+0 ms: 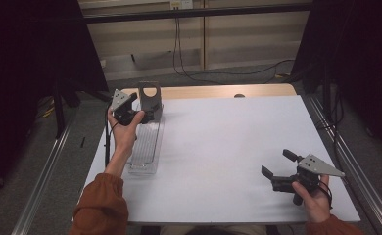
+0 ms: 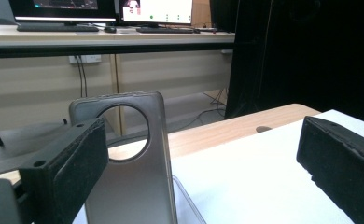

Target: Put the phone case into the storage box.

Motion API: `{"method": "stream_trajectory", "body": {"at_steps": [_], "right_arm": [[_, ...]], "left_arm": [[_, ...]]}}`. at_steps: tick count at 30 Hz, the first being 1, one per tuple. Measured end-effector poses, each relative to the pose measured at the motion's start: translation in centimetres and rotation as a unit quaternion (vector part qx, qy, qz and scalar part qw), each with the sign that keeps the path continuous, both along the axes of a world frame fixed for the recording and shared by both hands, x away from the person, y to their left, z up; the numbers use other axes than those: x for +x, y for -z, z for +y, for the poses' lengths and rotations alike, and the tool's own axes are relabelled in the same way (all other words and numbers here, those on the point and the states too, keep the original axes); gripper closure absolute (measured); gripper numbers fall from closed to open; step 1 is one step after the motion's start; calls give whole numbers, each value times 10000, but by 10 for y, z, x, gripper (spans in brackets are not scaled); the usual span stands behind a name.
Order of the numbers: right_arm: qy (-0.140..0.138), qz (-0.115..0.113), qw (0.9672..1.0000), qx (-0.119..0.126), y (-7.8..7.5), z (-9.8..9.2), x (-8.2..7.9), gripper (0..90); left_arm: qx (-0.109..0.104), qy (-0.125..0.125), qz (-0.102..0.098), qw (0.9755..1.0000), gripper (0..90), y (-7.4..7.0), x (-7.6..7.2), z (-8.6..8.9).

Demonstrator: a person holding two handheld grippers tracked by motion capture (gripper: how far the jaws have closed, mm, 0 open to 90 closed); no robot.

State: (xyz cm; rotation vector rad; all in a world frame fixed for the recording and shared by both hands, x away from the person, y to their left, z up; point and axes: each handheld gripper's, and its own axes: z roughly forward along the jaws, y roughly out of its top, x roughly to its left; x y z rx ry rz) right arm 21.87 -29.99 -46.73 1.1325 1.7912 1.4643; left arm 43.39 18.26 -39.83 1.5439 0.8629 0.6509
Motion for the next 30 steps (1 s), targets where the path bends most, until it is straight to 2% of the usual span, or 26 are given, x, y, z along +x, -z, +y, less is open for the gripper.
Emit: {"method": "stream_trajectory", "body": {"at_steps": [10,12,14,19,20,22,23,26,30], "right_arm": [[145,-37,9999,-59,-2,2,-3,0],[184,-27,9998,-50,-1,2,-3,0],[181,-16,9998,-64,-2,1,-3,0],[157,-38,9998,-77,-2,1,-3,0],[153,-38,9998,-83,-2,1,-4,0],[159,-63,9998,-94,-2,1,-3,0],[158,-55,9998,-87,-2,1,-4,0],[164,-62,9998,-93,-2,0,-4,0],[179,-44,9998,-84,-3,1,-4,0]], "left_arm": [[0,165,-142,9998,28,-4,-27,-1],[120,209,-163,9996,29,-3,-31,2],[-63,201,-134,9997,30,0,-35,3],[-160,275,-78,9995,30,3,-46,6],[-282,279,-35,9992,30,2,-50,4],[-202,270,-153,9993,30,0,-56,1],[-68,329,-225,9992,30,-2,-59,1],[24,407,-288,9988,30,-3,-67,0],[-33,508,-277,9983,29,2,-77,-2]]}}
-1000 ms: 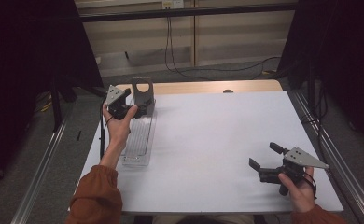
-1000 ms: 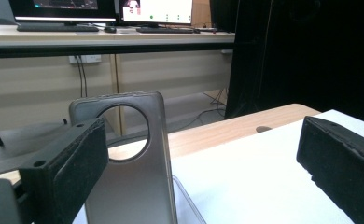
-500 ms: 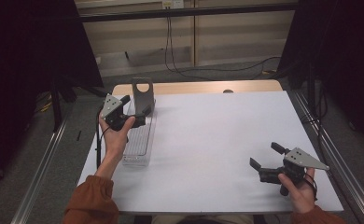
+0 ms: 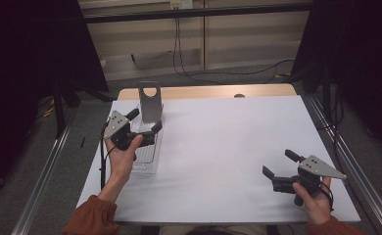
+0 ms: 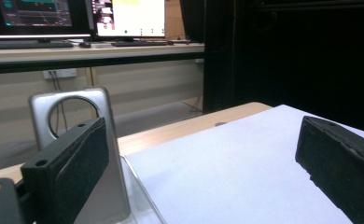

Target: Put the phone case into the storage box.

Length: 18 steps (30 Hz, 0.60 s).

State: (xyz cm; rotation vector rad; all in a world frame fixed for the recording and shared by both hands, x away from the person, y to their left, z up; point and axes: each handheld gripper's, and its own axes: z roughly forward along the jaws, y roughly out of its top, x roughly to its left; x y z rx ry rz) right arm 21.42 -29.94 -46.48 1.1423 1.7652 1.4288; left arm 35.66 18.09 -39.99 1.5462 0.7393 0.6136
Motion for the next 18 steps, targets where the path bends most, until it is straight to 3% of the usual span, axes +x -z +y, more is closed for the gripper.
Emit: {"method": "stream_trajectory", "body": {"at_steps": [5,14,17,18], "right_arm": [[-6,-14,10000,11,0,0,-1,0],[43,-52,10000,-7,0,-1,-2,0],[26,-40,10000,-12,0,0,-2,0],[29,-27,10000,0,0,0,-2,0]], "left_arm": [[41,57,6,10000,29,5,-10,2],[81,-127,43,9999,40,16,-31,14],[-91,-219,59,9997,40,19,-37,19],[-8,-195,35,9998,40,20,-39,23]]}}
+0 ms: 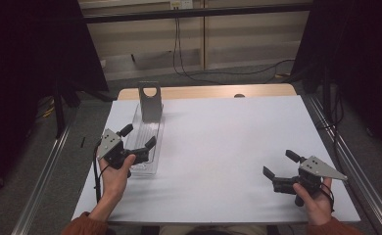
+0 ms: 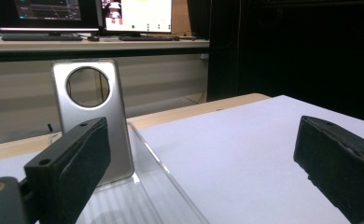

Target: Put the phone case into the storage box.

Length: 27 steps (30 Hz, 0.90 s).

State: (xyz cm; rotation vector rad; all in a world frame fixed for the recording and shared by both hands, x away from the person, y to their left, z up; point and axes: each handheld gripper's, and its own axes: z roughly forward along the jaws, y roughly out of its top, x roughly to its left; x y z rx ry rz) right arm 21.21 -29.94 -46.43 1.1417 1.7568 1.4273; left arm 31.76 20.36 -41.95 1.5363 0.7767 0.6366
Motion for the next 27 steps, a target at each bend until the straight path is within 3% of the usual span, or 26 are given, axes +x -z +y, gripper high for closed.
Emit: {"method": "stream_trajectory", "body": {"at_steps": [4,15,18,22,27], "right_arm": [[10,11,10000,-2,0,0,-1,0],[42,-20,10000,-57,0,-2,-4,0],[56,-25,9999,-86,0,-4,-5,0],[96,-57,9999,-110,0,-5,-7,0],[148,-30,9998,-117,1,-6,-9,0]], "left_arm": [[-105,-32,50,9999,36,3,-6,5],[0,-24,181,9998,29,20,-29,16],[53,-4,73,10000,36,22,-37,21],[17,-90,117,9999,36,24,-42,28],[337,-258,172,9990,38,30,-52,33]]}}
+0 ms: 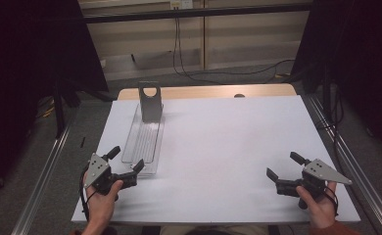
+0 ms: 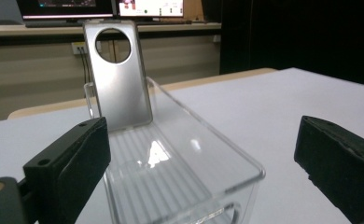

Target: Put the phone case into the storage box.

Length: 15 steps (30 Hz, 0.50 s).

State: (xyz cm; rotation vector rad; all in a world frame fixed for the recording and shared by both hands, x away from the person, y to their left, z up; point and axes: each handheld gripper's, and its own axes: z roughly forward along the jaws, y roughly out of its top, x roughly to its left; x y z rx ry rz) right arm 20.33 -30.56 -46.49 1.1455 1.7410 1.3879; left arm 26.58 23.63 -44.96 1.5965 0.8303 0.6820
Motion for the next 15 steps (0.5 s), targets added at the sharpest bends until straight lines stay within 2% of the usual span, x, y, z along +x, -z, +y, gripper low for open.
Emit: {"method": "stream_trajectory", "body": {"at_steps": [3,5,7,10,15], "right_arm": [[9,10,10000,5,0,-1,-2,0],[15,11,10000,-11,0,-2,-3,0],[45,11,10000,14,0,-2,-3,0],[31,-12,10000,17,0,-1,-3,0],[-49,-15,10000,-16,0,0,-1,0]], "left_arm": [[-65,-58,131,9999,41,3,-5,3],[-66,-292,142,9995,39,3,-8,5],[-309,-241,235,9990,33,4,-7,7],[-197,-12,167,9997,28,3,-7,4],[-166,47,179,9997,25,3,-8,1]]}}
